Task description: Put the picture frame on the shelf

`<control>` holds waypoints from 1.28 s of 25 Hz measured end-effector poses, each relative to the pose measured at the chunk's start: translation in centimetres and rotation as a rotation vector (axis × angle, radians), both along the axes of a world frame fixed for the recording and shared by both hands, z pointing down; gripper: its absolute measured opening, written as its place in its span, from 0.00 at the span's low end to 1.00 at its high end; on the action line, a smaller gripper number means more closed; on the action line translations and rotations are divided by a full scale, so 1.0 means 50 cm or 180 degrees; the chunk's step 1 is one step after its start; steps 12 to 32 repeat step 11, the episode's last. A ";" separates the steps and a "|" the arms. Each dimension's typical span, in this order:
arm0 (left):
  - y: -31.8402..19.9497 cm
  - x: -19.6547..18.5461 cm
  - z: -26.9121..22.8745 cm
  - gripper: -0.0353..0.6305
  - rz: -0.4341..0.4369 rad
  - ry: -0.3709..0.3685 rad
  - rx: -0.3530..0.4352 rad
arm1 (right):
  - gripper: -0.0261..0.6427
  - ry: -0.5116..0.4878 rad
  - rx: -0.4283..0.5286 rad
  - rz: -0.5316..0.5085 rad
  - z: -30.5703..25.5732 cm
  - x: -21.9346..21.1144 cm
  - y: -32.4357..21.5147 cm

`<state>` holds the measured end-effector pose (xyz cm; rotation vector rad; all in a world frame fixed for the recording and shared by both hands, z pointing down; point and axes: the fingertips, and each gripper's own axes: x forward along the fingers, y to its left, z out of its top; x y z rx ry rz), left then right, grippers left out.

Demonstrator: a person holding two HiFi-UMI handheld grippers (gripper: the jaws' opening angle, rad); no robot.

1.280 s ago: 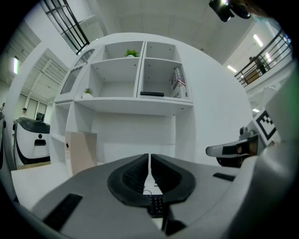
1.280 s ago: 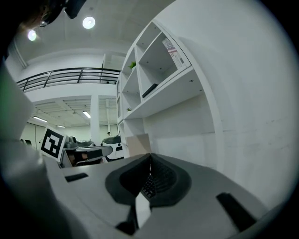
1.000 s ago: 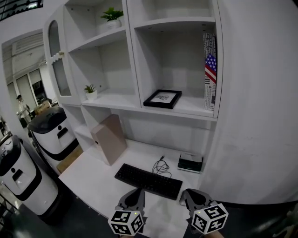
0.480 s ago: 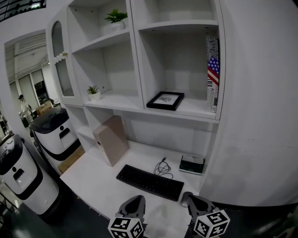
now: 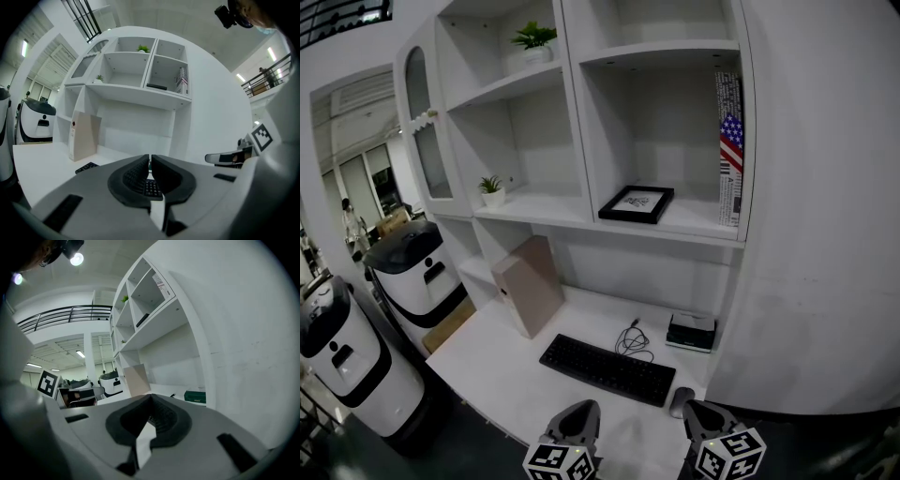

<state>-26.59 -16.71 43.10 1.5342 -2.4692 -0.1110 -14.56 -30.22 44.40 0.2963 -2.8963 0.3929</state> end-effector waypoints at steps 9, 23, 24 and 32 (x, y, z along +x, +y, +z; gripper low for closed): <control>-0.004 -0.008 0.007 0.09 -0.0013 -0.0022 -0.0058 | 0.04 -0.0021 0.0015 0.0022 0.012 -0.012 -0.012; -0.005 -0.009 0.009 0.09 -0.0029 -0.0024 -0.0059 | 0.04 -0.0031 0.0022 0.0023 0.019 -0.012 -0.018; -0.005 -0.009 0.009 0.09 -0.0029 -0.0024 -0.0059 | 0.04 -0.0031 0.0022 0.0023 0.019 -0.012 -0.018; -0.005 -0.009 0.009 0.09 -0.0029 -0.0024 -0.0059 | 0.04 -0.0031 0.0022 0.0023 0.019 -0.012 -0.018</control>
